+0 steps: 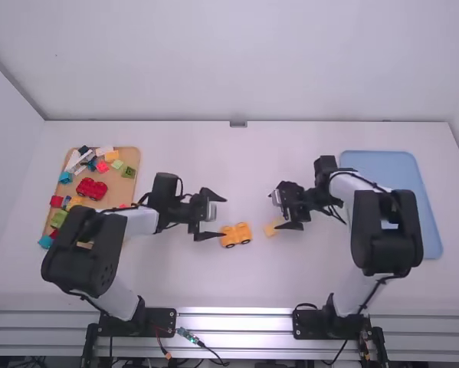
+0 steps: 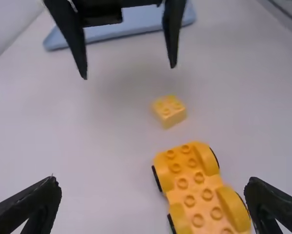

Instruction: Assemble lego blocks to make yellow taxi

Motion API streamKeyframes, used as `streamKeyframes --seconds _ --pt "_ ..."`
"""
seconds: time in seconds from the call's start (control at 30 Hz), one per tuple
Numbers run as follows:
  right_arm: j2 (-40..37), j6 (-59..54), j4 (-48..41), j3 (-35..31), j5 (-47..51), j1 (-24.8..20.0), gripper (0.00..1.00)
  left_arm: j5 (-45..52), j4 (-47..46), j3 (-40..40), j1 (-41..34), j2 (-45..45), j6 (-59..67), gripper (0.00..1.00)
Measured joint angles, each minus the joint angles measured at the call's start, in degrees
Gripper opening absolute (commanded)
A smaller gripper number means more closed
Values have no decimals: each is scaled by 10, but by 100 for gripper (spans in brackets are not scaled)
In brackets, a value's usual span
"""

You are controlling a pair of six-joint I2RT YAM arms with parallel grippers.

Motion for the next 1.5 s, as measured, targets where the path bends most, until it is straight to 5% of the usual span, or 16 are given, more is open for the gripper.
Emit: streamKeyframes --seconds 0.23,0.63,0.8,1.03,1.17,1.33,1.37,1.4,1.5 --pt "0 60 60 -60 30 31 99 -38 43 -46 -1 0 -123 99" --pt "0 120 191 -127 42 13 96 -142 138 -108 -66 0 -153 99" --pt "3 134 205 -135 41 13 71 -157 127 -107 -67 5 -155 99" --pt "16 135 200 -135 41 13 70 -155 126 -74 -67 72 -155 99" --pt "16 134 201 -135 41 13 52 -149 127 -64 -67 86 -155 99" --pt "16 135 195 -136 42 13 40 -145 127 -64 -67 86 -155 99" --pt "16 132 192 -136 41 13 25 -146 127 -64 -67 86 -155 99" --pt "16 136 190 -136 40 13 20 -146 126 -64 -67 86 -155 99" --pt "16 138 191 -136 35 13 20 -146 126 -64 -67 86 -155 99"
